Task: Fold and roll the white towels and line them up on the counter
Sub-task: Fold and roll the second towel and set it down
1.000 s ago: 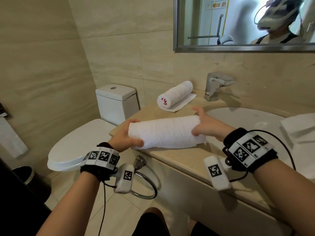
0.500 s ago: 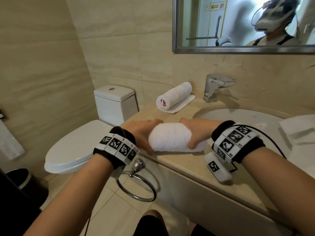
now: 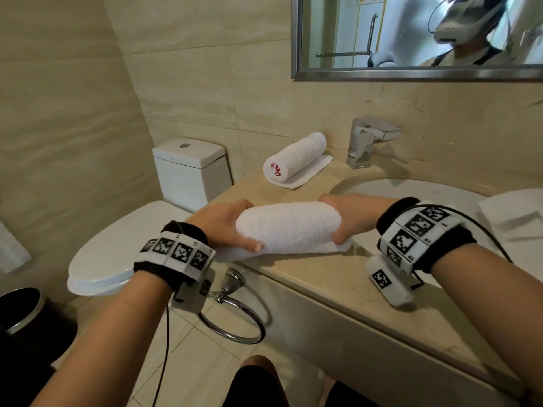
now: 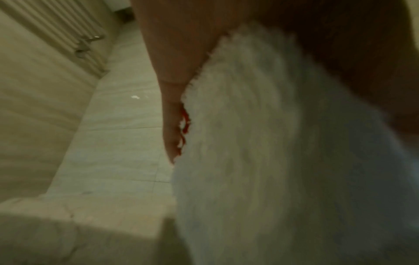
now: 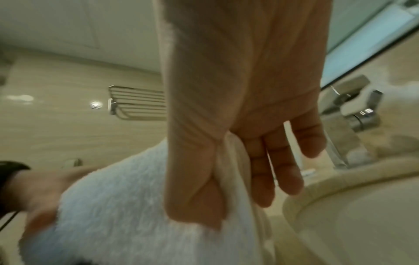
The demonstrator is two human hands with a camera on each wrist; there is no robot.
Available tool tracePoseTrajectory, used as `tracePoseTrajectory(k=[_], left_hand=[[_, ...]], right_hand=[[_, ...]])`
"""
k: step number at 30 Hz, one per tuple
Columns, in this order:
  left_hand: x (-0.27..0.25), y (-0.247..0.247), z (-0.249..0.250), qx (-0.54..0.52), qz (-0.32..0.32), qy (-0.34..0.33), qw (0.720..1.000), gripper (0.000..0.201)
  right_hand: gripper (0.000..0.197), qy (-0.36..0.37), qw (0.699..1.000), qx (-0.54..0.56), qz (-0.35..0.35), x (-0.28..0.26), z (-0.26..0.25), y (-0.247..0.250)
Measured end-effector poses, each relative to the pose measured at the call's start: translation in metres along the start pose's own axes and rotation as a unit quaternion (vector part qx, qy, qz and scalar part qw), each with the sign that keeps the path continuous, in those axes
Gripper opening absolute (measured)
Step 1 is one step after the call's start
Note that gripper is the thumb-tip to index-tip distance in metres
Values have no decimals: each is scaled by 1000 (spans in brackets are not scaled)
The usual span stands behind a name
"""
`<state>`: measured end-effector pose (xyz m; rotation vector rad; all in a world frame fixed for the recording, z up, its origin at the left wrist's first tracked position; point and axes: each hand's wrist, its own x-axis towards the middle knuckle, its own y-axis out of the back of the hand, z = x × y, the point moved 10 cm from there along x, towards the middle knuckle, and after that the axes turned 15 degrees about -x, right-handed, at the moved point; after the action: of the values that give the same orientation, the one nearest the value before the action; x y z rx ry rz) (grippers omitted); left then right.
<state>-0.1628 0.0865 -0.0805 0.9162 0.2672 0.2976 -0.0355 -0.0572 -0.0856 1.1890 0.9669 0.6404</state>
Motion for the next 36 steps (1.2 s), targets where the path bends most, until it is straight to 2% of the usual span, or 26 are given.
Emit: tracePoseTrajectory(k=[1, 3, 4, 5, 9, 12, 14, 16, 18, 19, 22, 23, 24, 26, 27, 28, 29, 30, 31, 32, 34, 36], left_hand=[[-3, 6, -7, -60, 15, 13, 998, 85], [-12, 22, -29, -186, 88, 58, 977, 50], [-19, 28, -40, -214, 127, 78, 965, 33], [-24, 33, -47, -207, 155, 92, 962, 27], [-34, 38, -63, -187, 190, 141, 953, 25], [-39, 31, -73, -177, 152, 194, 953, 35], [-41, 24, -76, -180, 135, 210, 951, 41], [-39, 19, -74, -209, 134, 202, 947, 40], [-36, 18, -75, -278, 150, 190, 930, 37], [-36, 15, -77, -317, 161, 192, 915, 36], [-41, -2, -90, -452, 189, 231, 840, 30], [-42, -6, -92, -462, 194, 233, 833, 28], [-42, -5, -92, -454, 203, 225, 838, 26], [-40, 3, -87, -447, 229, 163, 849, 16], [-37, 6, -81, -470, 229, 120, 844, 7], [-36, 4, -74, -501, 207, 79, 837, 7], [-32, 0, -67, -526, 171, 39, 832, 29], [-30, -7, -61, -537, 134, 11, 833, 61], [-28, -14, -58, -527, 103, 0, 843, 97], [-26, -18, -56, -509, 82, -19, 857, 124], [-20, -23, -54, -467, 53, -51, 881, 143], [-16, -26, -53, -435, 26, -64, 898, 146]], right_hand=[[71, -1, 1000, -23, -9, -1, 1, 0], [82, -5, 996, -93, -15, -2, -1, 6], [87, 3, 993, -116, -8, -2, -7, 11], [90, 29, 992, -121, 7, -2, -20, 18], [73, 139, 985, -80, 67, 1, -89, 34], [74, 151, 986, -64, 27, 6, -104, 18], [75, 151, 985, -71, 31, 6, -105, 13], [73, 151, 984, -76, 50, 5, -105, 14], [71, 146, 985, -74, 49, 4, -104, 13], [72, 141, 987, -69, 43, 5, -102, 13], [74, 137, 989, -48, 21, 9, -99, 11], [73, 138, 989, -45, 14, 11, -99, 11], [72, 137, 990, -43, 8, 13, -99, 10], [68, 133, 991, -32, 1, 16, -96, 10], [65, 130, 991, -22, 3, 18, -93, 10], [64, 126, 992, -9, 6, 19, -90, 11], [64, 120, 993, 4, 11, 20, -86, 12], [64, 115, 993, 18, 15, 21, -81, 13], [66, 110, 993, 30, 14, 21, -77, 14], [69, 105, 994, 40, 9, 21, -73, 15], [83, 96, 994, 44, -18, 20, -65, 13], [98, 89, 994, 29, -52, 19, -58, 11]])
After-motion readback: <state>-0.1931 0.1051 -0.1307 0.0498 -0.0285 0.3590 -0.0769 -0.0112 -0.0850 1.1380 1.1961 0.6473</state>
